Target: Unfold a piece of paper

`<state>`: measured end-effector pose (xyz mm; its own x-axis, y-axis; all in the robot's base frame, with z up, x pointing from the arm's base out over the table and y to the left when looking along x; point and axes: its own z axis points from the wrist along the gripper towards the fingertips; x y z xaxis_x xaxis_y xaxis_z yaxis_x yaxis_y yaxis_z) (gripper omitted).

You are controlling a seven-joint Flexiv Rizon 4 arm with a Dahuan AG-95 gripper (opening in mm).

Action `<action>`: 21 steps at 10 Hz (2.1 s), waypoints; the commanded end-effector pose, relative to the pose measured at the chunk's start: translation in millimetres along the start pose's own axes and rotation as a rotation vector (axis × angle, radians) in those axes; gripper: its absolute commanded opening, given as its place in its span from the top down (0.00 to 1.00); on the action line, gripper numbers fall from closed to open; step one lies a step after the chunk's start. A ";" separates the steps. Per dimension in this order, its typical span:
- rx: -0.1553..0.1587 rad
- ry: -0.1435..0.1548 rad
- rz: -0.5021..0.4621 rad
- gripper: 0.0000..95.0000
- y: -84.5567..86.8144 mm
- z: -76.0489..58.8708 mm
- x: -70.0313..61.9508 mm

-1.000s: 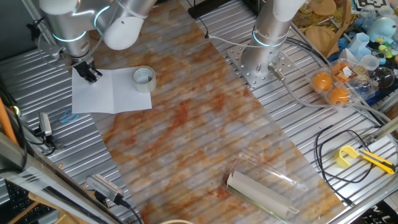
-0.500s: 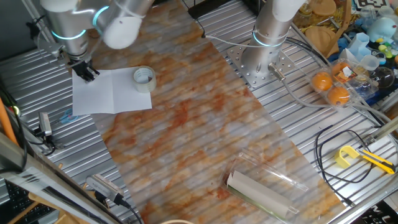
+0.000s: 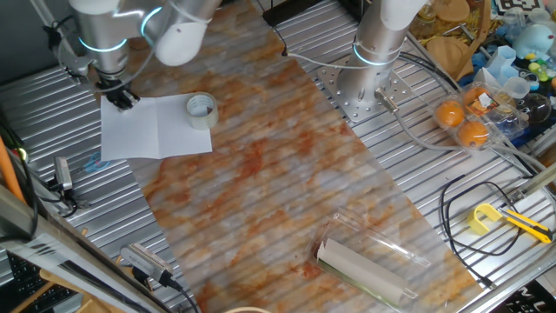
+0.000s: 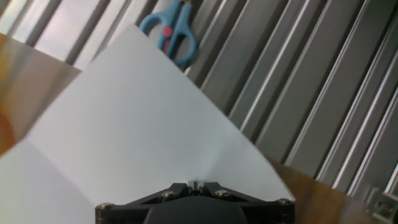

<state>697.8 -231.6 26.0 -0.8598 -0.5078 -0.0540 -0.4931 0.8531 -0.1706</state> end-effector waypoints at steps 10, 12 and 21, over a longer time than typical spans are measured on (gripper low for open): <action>0.021 -0.013 -0.052 1.00 -16.6 12.3 17.5; 0.022 -0.018 -0.059 1.00 -20.0 14.5 20.7; 0.015 -0.036 -0.055 1.00 -24.4 17.2 11.1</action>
<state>704.5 -260.9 11.6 -0.8258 -0.5579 -0.0829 -0.5360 0.8220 -0.1923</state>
